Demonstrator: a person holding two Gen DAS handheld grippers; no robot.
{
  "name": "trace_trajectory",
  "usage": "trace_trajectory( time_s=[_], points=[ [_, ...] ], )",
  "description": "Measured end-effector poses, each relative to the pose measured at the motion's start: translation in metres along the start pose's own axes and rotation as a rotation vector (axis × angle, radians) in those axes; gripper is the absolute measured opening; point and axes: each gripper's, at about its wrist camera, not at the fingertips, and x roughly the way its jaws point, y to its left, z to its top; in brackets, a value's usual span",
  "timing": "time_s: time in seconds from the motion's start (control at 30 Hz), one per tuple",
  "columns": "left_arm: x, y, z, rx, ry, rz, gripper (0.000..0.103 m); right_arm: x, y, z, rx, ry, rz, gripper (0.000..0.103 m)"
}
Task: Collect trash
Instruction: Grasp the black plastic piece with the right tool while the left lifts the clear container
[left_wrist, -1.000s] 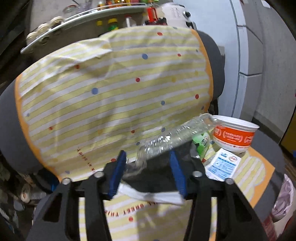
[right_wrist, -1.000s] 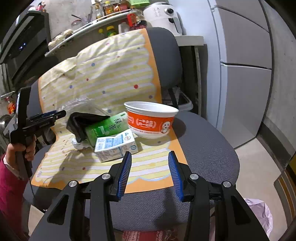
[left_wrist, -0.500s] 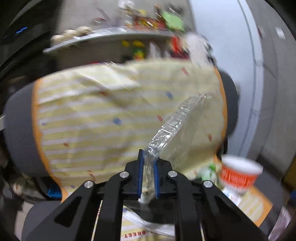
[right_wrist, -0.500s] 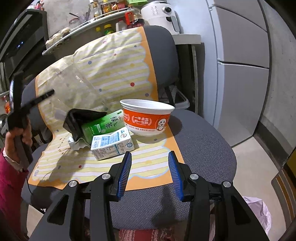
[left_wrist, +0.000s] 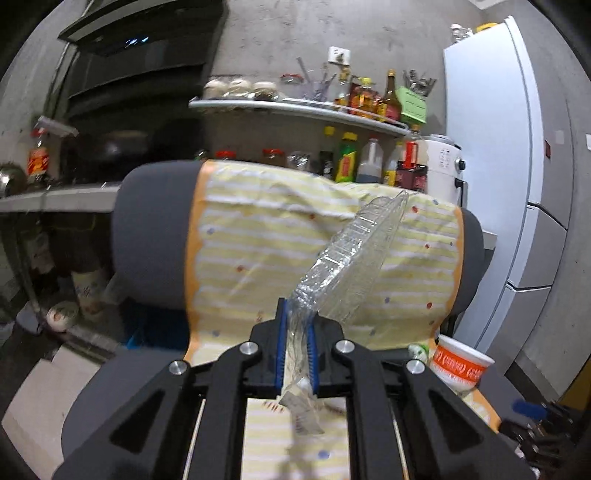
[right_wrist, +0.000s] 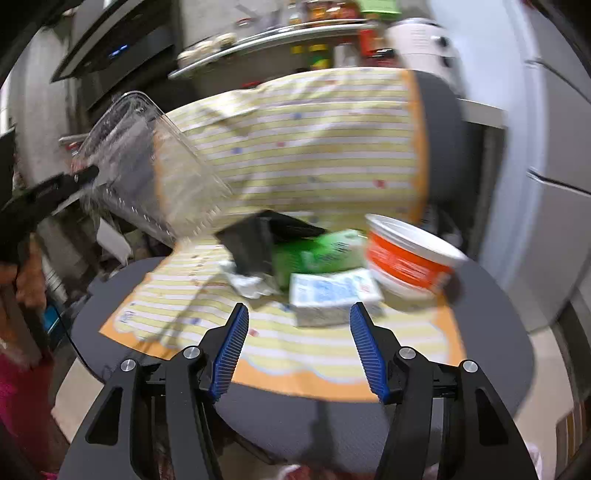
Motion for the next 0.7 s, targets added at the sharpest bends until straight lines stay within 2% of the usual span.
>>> trace_trajectory(
  time_s=[0.13,0.33,0.37,0.47,0.6,0.7],
  points=[
    [0.002,0.021,-0.016,-0.060,0.044,0.023,0.008,0.039,0.017,0.024,-0.067,0.008,0.065,0.059],
    [0.021,0.046,-0.025,-0.132,0.080,0.052,0.008,0.095,0.027,0.057,-0.137,0.014,0.099,0.061],
    [0.025,0.050,-0.024,-0.144,0.081,0.060,0.008,0.102,0.028,0.063,-0.151,0.009,0.095,0.069],
    [0.032,0.058,-0.022,-0.161,0.079,0.071,0.008,0.123,0.031,0.080,-0.193,-0.007,0.113,0.082],
    [0.042,0.064,-0.018,-0.178,0.083,0.074,0.008,0.158,0.031,0.093,-0.245,0.045,0.116,0.083],
    [0.049,0.066,-0.022,-0.185,0.094,0.081,0.008,0.175,0.036,0.087,-0.319,0.102,0.113,0.080]
  ],
)
